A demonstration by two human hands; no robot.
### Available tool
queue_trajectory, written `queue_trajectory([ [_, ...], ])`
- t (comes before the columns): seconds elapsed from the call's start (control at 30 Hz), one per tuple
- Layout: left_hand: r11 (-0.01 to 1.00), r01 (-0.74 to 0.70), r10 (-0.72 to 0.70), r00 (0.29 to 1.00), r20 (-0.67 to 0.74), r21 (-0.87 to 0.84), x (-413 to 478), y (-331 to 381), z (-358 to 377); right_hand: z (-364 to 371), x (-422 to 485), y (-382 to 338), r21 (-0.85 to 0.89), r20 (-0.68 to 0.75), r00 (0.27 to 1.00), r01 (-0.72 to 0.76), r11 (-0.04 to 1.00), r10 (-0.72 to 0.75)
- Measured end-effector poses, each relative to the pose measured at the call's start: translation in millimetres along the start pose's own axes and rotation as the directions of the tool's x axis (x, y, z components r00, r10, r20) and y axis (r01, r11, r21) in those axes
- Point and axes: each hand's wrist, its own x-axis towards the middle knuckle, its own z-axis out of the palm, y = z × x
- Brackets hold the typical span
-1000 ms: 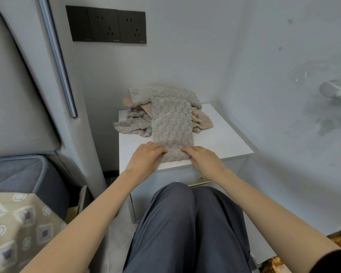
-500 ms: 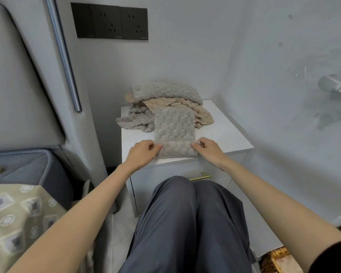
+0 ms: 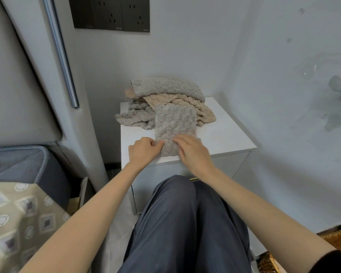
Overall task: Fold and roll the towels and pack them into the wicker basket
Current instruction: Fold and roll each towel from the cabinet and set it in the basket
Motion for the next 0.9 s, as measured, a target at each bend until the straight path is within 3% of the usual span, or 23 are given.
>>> queue_trajectory([
  [0.1, 1.000, 0.004, -0.004, 1.000, -0.020, 0.015, 0.0, 0.8, -0.8, 12.9, -11.7, -4.4, -0.016, 0.073, 0.995, 0.074, 0.997, -0.073],
  [0.2, 0.995, 0.001, 0.003, 0.999, -0.040, 0.100, 0.3, 4.6, 0.1, 10.3, -19.3, 9.0, -0.063, 0.052, 0.990, 0.131, 0.989, -0.128],
  [0.33, 0.987, -0.018, 0.034, 0.994, -0.100, 0.160, 0.0, 4.4, 1.4, 0.0, -20.2, 29.4, -0.108, 0.104, 0.987, 0.134, 0.985, -0.123],
  [0.4, 0.967, -0.183, 0.212, 0.964, -0.160, 0.179, -0.6, 0.8, -0.1, -4.6, -19.7, 37.8, -0.094, 0.181, 0.979, 0.116, 0.989, -0.097],
  [0.47, 0.878, -0.413, 0.455, 0.877, -0.155, 0.241, -1.3, -2.3, -1.7, -8.3, -18.7, 46.4, -0.077, 0.251, 0.966, 0.087, 0.993, -0.065],
  [0.53, 0.819, -0.507, 0.546, 0.832, -0.094, 0.267, -2.3, -6.0, -3.1, -11.8, -17.4, 51.5, -0.102, 0.316, 0.949, 0.056, 0.993, -0.021],
  [0.73, 0.847, -0.442, 0.429, 0.896, 0.114, 0.295, -4.4, -16.0, -8.1, -11.7, -13.8, 50.2, -0.056, 0.333, 0.941, -0.040, 0.998, 0.057],
  [0.9, 0.878, -0.414, 0.401, 0.910, 0.103, 0.242, -3.8, -10.0, -10.4, -14.0, -15.0, 51.1, 0.014, 0.292, 0.946, -0.151, 0.988, 0.140],
])
